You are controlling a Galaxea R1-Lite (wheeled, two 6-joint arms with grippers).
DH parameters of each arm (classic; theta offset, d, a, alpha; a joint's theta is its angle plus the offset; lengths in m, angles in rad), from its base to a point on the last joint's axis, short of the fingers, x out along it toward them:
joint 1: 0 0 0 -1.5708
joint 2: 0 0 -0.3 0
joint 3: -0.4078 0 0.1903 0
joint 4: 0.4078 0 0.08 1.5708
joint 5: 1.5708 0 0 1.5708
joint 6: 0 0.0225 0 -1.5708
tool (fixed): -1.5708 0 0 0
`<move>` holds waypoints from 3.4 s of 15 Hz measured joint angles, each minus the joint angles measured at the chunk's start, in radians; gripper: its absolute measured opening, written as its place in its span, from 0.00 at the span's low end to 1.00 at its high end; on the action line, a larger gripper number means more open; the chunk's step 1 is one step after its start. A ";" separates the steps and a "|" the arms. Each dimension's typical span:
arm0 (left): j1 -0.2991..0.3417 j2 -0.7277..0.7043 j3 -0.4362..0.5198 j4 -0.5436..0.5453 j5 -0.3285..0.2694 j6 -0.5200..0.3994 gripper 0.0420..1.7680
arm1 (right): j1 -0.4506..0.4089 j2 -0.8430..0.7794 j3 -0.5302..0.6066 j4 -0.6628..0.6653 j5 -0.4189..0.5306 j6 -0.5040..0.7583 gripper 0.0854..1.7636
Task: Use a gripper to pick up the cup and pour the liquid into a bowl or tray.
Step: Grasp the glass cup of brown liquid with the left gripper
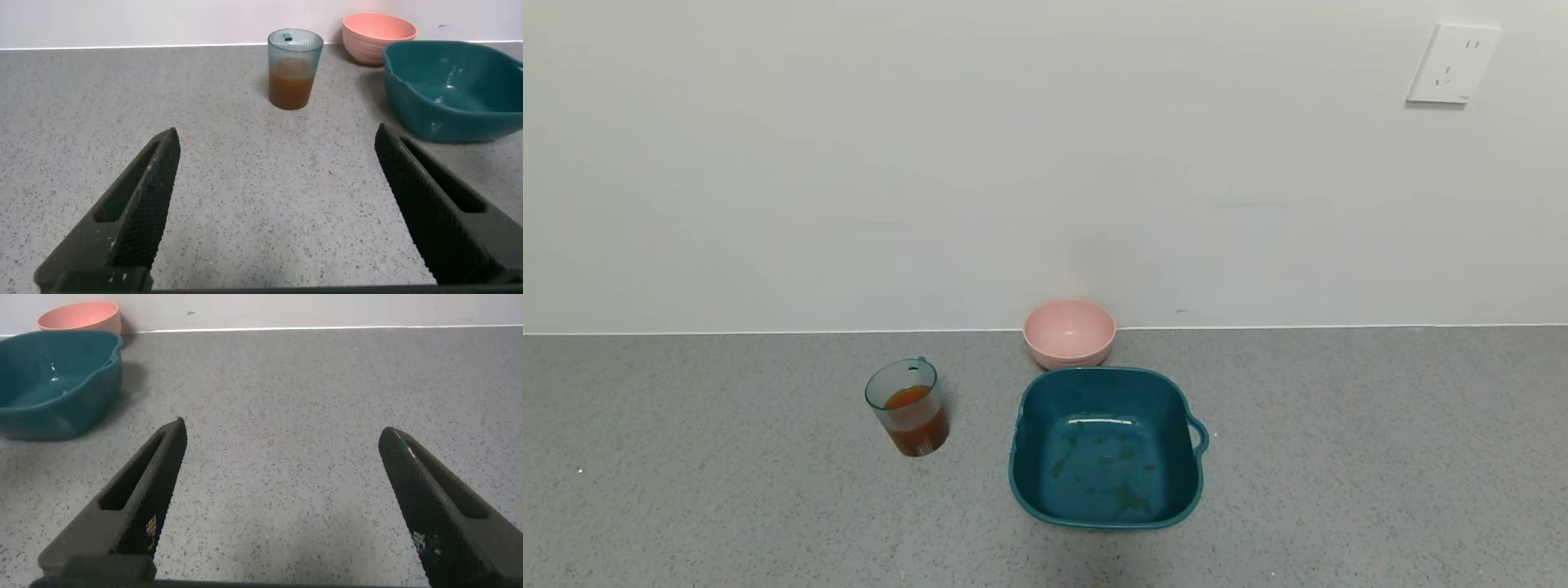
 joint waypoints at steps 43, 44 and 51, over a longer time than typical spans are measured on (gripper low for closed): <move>-0.190 1.977 -0.426 -0.967 0.019 0.113 0.97 | 0.000 0.000 0.000 0.000 0.000 0.000 0.97; -0.188 1.996 -0.440 -0.969 0.020 0.113 0.97 | 0.000 0.000 0.000 0.000 0.000 0.000 0.97; -0.177 2.046 -0.538 -0.957 0.022 0.114 0.97 | 0.000 0.000 0.000 0.000 0.000 0.000 0.97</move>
